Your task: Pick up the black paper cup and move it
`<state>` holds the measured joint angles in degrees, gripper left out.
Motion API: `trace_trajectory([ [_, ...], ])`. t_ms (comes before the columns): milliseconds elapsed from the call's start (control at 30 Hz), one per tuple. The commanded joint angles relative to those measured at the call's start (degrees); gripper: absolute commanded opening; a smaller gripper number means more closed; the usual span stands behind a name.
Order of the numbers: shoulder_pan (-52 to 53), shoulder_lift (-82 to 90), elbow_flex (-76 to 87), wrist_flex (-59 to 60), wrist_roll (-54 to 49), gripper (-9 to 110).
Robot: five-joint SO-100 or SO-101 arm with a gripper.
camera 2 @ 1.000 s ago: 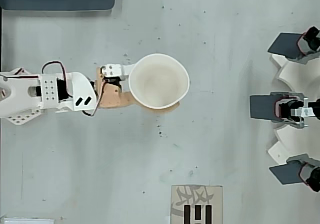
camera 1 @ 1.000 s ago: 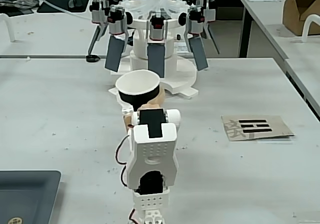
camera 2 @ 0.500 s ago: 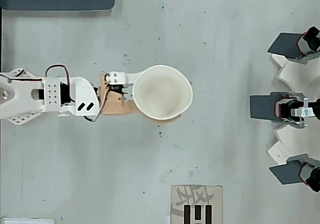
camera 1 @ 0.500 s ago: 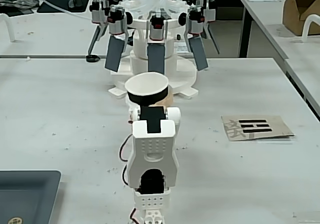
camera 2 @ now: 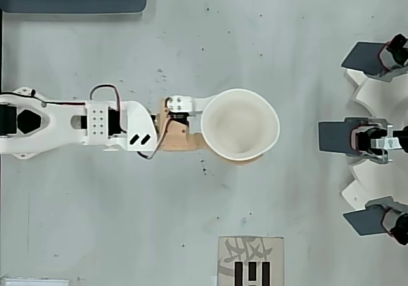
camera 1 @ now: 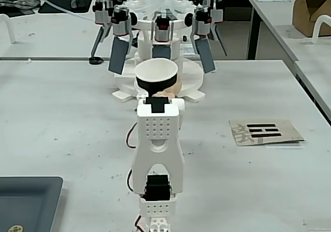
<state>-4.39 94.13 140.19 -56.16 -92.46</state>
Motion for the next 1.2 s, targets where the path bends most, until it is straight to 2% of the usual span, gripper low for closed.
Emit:
trace_trajectory([
  [0, 0.70, -1.49, -6.24, 0.26, 0.62, 6],
  [633, 2.29, -15.56, -22.94, 1.49, 2.90, 6],
  [1167, 2.81, -19.78, -26.89, 1.58, 2.90, 6],
])
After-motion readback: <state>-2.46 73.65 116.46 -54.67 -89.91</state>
